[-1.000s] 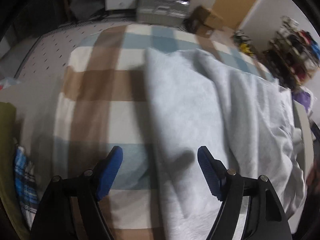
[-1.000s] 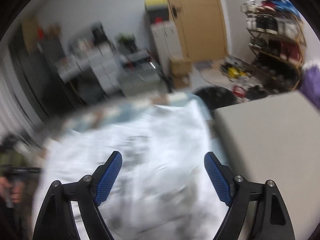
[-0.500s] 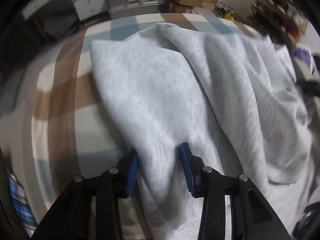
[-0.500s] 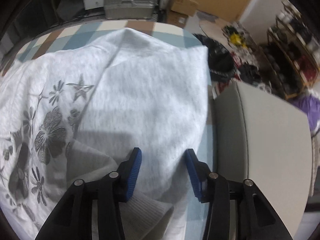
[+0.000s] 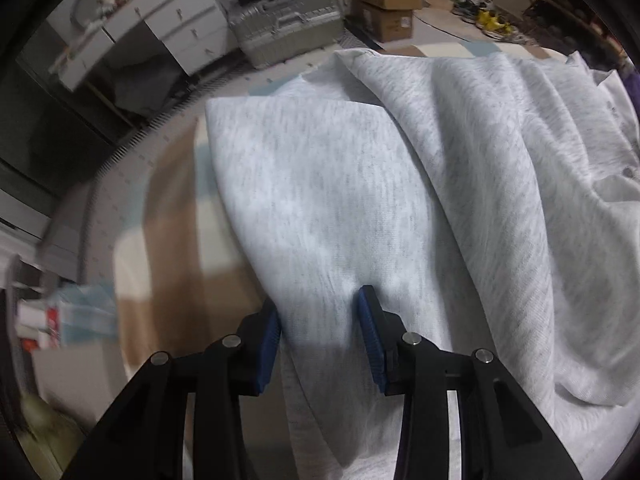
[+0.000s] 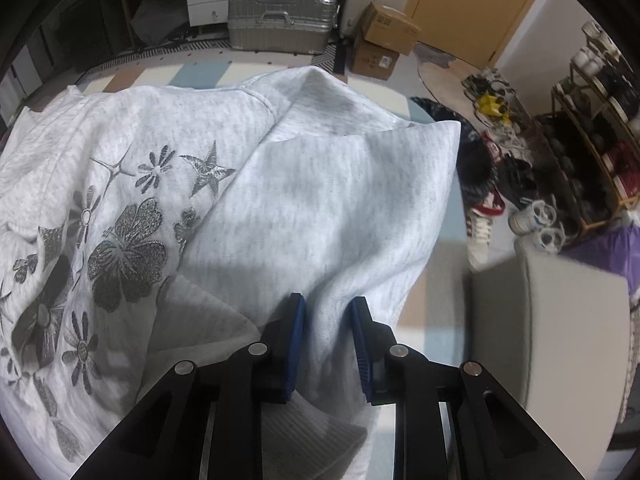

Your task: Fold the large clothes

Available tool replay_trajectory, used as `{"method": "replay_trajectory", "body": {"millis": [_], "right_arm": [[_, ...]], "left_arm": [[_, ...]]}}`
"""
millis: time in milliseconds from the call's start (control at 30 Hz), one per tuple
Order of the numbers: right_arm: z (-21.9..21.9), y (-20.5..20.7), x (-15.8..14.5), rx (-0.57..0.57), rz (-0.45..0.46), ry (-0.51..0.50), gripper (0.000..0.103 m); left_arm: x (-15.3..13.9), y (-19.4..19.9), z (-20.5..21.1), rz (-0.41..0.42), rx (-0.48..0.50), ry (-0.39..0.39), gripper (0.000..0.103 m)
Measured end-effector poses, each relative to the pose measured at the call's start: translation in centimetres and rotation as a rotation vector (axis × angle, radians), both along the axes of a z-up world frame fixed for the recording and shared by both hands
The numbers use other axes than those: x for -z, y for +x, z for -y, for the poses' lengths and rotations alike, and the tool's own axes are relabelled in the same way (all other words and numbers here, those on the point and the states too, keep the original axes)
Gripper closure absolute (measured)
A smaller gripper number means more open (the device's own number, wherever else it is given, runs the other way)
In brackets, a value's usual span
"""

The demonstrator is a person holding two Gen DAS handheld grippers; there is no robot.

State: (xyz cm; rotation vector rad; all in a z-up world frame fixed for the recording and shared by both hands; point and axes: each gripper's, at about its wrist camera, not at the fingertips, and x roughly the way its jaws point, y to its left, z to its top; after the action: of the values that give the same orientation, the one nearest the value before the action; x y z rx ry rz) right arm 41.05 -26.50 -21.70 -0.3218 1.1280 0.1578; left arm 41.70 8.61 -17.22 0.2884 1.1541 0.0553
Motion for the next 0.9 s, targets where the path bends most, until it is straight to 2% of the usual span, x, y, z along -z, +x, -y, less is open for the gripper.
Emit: {"method": "replay_trajectory", "body": {"millis": [67, 167, 267, 333, 367, 400, 433, 467, 500, 533, 567, 633, 667, 767, 900], "right_arm": [[-0.1, 1.1, 0.0, 0.027, 0.025, 0.03, 0.073], [0.3, 0.9, -0.5, 0.064, 0.035, 0.077, 0.071], [1.6, -2.9, -2.7, 0.039, 0.059, 0.171, 0.071], [2.4, -7.0, -4.7, -0.009, 0.08, 0.165, 0.067], [2.9, -8.9, -5.6, -0.037, 0.087, 0.156, 0.056], [3.3, -11.3, -6.5, -0.066, 0.086, 0.154, 0.038], [3.9, -13.8, -7.1, -0.091, 0.08, 0.169, 0.031], [4.3, -16.1, -7.5, -0.107, 0.079, 0.179, 0.025], [4.9, -18.7, -7.8, -0.123, 0.082, 0.182, 0.023], [5.2, -21.2, -7.8, -0.132, 0.085, 0.181, 0.02], [5.5, -23.0, -7.6, -0.137, 0.084, 0.175, 0.018], [6.5, -26.9, -6.6, -0.134, 0.103, 0.152, 0.018], [6.9, -28.4, -6.0, -0.127, 0.111, 0.137, 0.018], [7.9, -31.8, -4.1, -0.08, 0.121, 0.095, 0.018], [8.5, -34.3, -2.0, -0.047, 0.13, 0.056, 0.018]], "left_arm": [[-0.1, 0.1, -0.5, 0.028, -0.012, 0.025, 0.067], [-1.4, -1.4, -2.1, 0.062, -0.095, -0.023, 0.067], [-3.8, -6.0, -3.0, 0.121, -0.148, -0.085, 0.067], [-5.4, -9.9, -1.8, 0.139, -0.123, -0.138, 0.067], [-6.3, -12.6, -1.1, 0.15, -0.098, -0.172, 0.067], [-7.2, -15.6, -0.2, 0.159, -0.061, -0.2, 0.067], [-7.6, -17.1, 0.4, 0.166, -0.039, -0.209, 0.064], [-8.1, -19.3, 1.4, 0.179, -0.018, -0.212, 0.053], [-8.6, -22.2, 2.5, 0.197, 0.013, -0.217, 0.045], [-8.7, -23.5, 3.2, 0.21, 0.038, -0.224, 0.033], [-8.8, -25.5, 3.7, 0.23, 0.068, -0.234, 0.031], [-8.2, -29.1, 4.9, 0.242, 0.102, -0.212, 0.031], [-7.9, -28.7, 5.5, 0.245, 0.116, -0.197, 0.031], [-5.9, -31.7, 7.0, 0.244, 0.119, -0.089, 0.031], [-3.7, -33.4, 6.5, 0.184, 0.083, -0.086, 0.031]]}}
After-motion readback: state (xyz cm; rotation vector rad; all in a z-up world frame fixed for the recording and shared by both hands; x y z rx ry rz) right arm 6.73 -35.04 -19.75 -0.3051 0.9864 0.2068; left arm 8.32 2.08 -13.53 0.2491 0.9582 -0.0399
